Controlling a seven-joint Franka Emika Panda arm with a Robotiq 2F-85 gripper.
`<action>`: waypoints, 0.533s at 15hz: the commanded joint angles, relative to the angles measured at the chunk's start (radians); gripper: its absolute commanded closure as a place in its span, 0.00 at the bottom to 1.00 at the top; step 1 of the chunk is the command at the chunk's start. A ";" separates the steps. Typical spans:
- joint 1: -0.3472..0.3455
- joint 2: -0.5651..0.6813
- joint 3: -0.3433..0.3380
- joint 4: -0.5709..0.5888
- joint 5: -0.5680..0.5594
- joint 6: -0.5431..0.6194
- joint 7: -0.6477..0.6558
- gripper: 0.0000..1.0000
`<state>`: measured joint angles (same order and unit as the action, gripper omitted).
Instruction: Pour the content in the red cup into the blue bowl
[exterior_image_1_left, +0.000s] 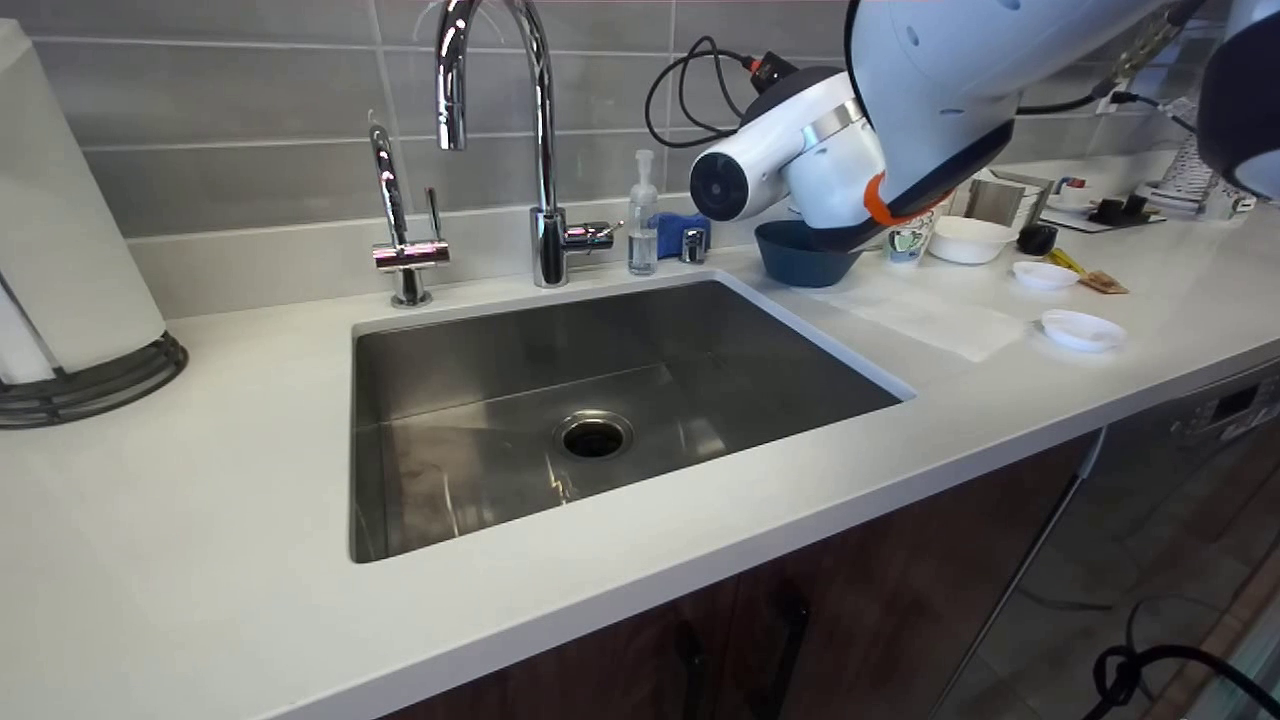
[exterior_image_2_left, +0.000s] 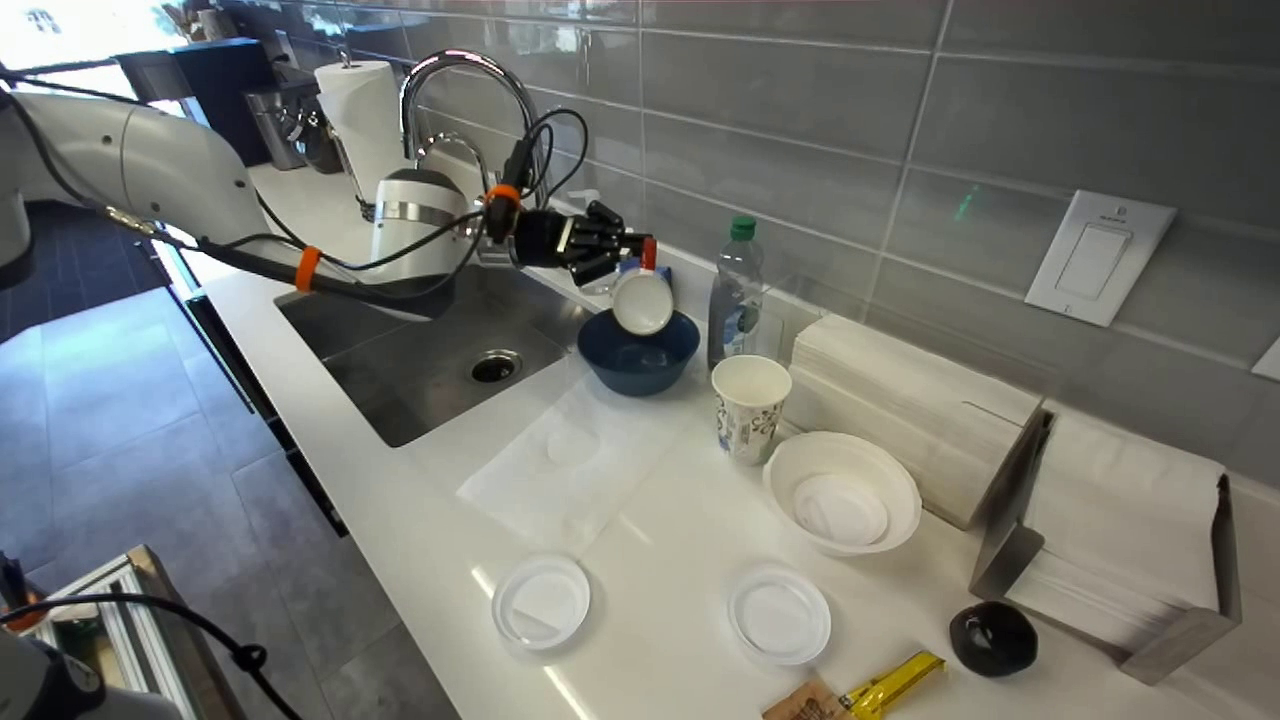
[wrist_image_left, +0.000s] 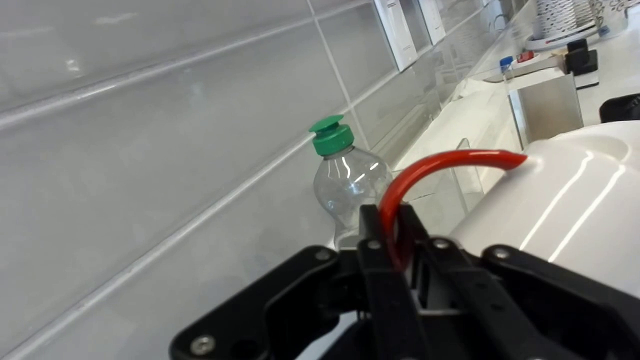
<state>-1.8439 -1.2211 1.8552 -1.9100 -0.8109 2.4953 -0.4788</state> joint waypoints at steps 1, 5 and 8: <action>-0.004 0.046 -0.007 -0.002 0.016 -0.014 0.000 0.97; 0.009 0.127 -0.005 -0.055 0.050 -0.036 -0.026 0.97; 0.030 0.191 -0.014 -0.104 0.085 -0.065 -0.021 0.97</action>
<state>-1.8452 -1.1213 1.8542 -1.9574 -0.7563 2.4716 -0.4681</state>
